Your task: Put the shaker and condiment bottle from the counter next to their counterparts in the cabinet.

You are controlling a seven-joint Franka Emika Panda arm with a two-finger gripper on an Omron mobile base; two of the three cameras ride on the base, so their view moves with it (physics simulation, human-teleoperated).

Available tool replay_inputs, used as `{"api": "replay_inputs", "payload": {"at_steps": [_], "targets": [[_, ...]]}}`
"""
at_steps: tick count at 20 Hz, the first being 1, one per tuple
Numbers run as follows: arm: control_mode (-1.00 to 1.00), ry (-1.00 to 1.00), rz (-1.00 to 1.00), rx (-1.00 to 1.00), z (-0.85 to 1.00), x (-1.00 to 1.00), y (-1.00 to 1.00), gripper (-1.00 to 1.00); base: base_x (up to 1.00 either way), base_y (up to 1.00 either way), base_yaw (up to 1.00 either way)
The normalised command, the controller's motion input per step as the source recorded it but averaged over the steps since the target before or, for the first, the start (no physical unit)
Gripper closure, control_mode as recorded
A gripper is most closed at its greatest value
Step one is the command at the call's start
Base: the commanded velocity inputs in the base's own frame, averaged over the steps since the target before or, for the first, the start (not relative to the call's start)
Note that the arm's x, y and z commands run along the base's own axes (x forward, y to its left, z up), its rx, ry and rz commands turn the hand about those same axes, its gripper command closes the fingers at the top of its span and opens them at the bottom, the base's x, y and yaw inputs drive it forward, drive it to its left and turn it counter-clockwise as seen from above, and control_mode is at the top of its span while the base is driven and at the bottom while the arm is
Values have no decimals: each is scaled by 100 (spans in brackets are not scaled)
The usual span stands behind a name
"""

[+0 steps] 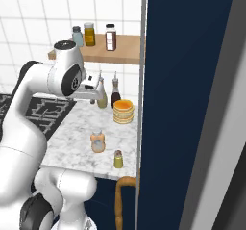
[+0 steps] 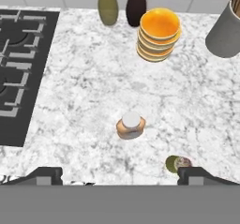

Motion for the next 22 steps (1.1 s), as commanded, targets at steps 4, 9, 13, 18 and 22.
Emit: {"api": "replay_inputs", "payload": {"at_steps": [4,9,13,18,22], "targets": [[-100,-3,-4,0,-2,-23,-4,-100,0,0,0],[-100,-3,-7,3,-17,-47,-14,-100,0,0,0],[-100,0,-3,0,-17,-19,0,-100,0,0,0],[-100,0,-28,0,-28,-14,0,-100,0,0,0],[-100,0,-16,3,-35,-54,0,-100,0,0,0]]}}
